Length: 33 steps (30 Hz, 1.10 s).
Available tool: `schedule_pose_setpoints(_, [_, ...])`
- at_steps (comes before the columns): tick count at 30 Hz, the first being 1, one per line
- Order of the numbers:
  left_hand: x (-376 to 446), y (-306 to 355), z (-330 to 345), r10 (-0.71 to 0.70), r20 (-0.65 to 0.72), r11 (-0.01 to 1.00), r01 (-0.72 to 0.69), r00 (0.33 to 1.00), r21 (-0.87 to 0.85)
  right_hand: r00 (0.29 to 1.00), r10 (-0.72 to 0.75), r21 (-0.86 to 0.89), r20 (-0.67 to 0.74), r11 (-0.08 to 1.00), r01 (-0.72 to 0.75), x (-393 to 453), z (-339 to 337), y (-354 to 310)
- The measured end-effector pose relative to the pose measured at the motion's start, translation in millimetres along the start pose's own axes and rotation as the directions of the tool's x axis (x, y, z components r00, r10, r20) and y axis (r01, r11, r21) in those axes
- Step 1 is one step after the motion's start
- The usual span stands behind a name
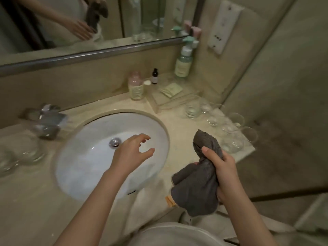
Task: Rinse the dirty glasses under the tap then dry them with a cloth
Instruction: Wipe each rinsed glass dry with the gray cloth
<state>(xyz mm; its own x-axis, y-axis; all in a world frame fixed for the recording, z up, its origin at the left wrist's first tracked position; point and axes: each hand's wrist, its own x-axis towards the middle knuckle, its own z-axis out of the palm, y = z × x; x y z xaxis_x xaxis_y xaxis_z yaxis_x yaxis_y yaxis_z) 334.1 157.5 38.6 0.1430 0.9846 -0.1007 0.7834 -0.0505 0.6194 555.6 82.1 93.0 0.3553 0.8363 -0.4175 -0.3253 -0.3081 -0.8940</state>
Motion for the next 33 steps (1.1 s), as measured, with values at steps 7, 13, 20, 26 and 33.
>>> schedule_pose_setpoints(7, [43,99,74,0.148,0.132,0.988,-0.151,0.98,0.016,0.984,-0.028,0.083,-0.174,0.996,0.043,27,-98,-29])
schedule_pose_setpoints(13, [67,159,132,0.218,0.217,0.974,-0.227,0.952,0.015,0.964,-0.063,0.109,-0.258,0.99,0.094,44,-170,-41])
schedule_pose_setpoints(20, [78,188,175,0.223,0.312,0.965,-0.255,0.923,0.065,0.962,-0.027,0.146,-0.271,0.987,0.069,60,-217,-47])
schedule_pose_setpoints(26, [89,180,199,0.173,0.357,0.973,-0.216,0.918,0.085,0.976,-0.009,0.142,-0.22,0.989,0.041,72,-227,-46])
schedule_pose_setpoints(33, [80,186,211,0.176,0.363,0.936,-0.042,0.915,-0.349,0.993,-0.116,-0.184,-0.017,0.977,0.111,80,-231,-44])
